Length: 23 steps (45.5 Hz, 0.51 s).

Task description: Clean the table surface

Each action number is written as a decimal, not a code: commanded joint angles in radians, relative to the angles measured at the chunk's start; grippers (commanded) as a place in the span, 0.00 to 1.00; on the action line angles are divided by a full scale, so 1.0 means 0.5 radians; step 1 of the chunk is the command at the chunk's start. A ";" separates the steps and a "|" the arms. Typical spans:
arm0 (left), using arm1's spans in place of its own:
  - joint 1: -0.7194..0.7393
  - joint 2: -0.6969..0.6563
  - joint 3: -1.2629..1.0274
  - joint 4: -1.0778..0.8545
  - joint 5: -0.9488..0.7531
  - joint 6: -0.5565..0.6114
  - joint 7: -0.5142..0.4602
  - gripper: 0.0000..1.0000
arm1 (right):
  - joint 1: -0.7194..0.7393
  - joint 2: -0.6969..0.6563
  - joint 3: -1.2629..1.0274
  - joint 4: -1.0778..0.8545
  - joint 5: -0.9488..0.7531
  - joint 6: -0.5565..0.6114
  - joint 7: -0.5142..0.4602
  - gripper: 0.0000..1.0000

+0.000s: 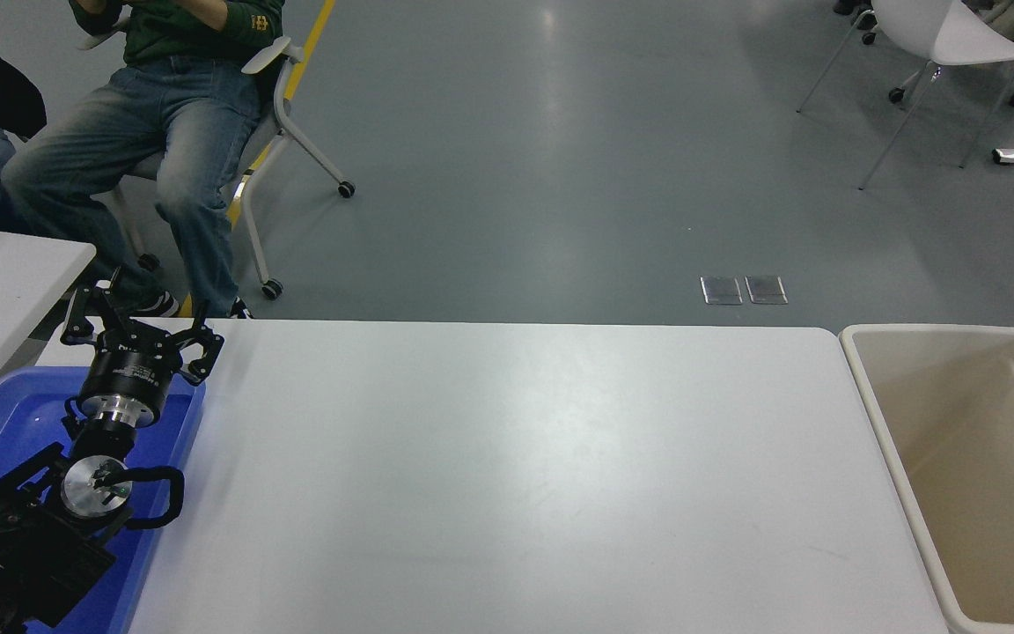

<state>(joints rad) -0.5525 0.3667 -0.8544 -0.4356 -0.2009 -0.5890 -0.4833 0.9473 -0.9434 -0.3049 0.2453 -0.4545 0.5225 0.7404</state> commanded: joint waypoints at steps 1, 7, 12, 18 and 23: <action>0.001 0.000 0.000 0.000 0.000 0.000 0.000 1.00 | -0.204 0.024 0.106 0.295 -0.143 -0.683 -0.373 0.00; -0.002 0.000 0.000 0.000 0.000 0.000 0.000 1.00 | -0.434 0.086 0.343 0.276 -0.299 -0.882 -0.536 0.00; 0.001 0.000 0.000 0.000 0.000 0.000 0.000 1.00 | -0.529 0.227 0.444 0.255 -0.352 -0.922 -0.597 0.00; 0.001 0.003 0.000 0.000 0.000 0.000 0.000 1.00 | -0.664 0.405 0.609 0.166 -0.352 -1.039 -0.707 0.00; 0.001 0.000 0.000 0.000 0.000 0.000 0.000 1.00 | -0.683 0.586 0.683 0.010 -0.352 -1.112 -0.793 0.00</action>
<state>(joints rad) -0.5526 0.3668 -0.8544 -0.4356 -0.2009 -0.5890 -0.4833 0.6863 -0.8022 -0.0748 0.3356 -0.6055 0.0807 0.4470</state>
